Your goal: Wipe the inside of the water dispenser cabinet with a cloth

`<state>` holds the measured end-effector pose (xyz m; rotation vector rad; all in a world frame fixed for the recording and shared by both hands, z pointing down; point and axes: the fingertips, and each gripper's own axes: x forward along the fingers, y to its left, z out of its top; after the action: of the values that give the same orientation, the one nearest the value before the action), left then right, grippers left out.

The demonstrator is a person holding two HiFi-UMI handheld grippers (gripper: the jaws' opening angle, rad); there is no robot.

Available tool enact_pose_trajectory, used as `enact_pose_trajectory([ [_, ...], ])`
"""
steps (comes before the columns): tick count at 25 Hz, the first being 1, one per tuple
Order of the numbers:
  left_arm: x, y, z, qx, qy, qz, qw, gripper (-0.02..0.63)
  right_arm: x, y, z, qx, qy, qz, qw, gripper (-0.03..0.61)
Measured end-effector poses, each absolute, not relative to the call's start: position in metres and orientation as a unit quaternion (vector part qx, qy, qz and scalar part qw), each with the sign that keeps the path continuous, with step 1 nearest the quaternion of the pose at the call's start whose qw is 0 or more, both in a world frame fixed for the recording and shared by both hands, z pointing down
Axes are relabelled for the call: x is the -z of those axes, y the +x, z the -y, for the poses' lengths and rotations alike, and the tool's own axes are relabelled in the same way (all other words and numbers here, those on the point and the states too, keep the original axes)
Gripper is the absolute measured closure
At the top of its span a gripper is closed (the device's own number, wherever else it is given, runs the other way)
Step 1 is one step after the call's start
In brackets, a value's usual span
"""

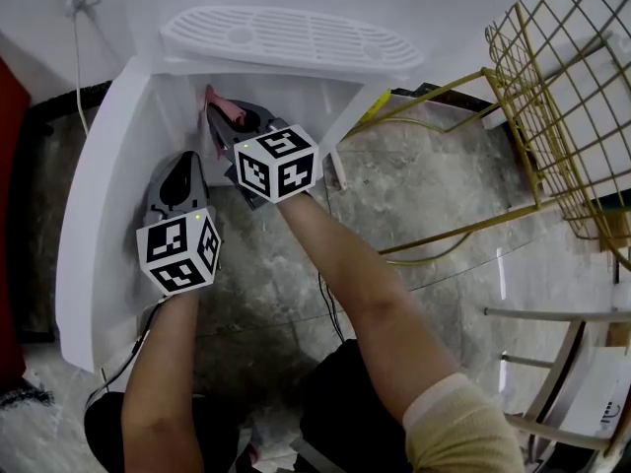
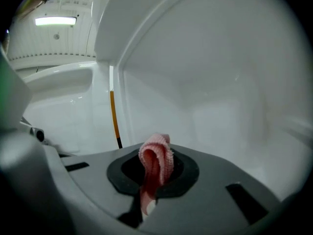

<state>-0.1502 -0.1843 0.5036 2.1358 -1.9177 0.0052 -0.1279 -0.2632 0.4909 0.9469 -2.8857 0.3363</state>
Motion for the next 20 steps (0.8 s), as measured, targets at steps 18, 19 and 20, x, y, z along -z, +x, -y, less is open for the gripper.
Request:
enact_pose_trajectory([
  [18, -0.510, -0.149, 0.185, -0.009, 0.739, 0.659, 0.138, 0.597, -0.568, -0.138, 0.262, -0.137, 0.319, 0.920, 0.182, 0.551],
  [19, -0.509, -0.148, 0.185, -0.009, 0.740, 0.659, 0.137, 0.597, -0.573, -0.136, 0.263, -0.131, 0.324, 0.916, 0.198, 0.551],
  [20, -0.509, -0.147, 0.185, -0.010, 0.741, 0.658, 0.137, 0.597, -0.579, -0.132, 0.264, -0.124, 0.329, 0.911, 0.215, 0.551],
])
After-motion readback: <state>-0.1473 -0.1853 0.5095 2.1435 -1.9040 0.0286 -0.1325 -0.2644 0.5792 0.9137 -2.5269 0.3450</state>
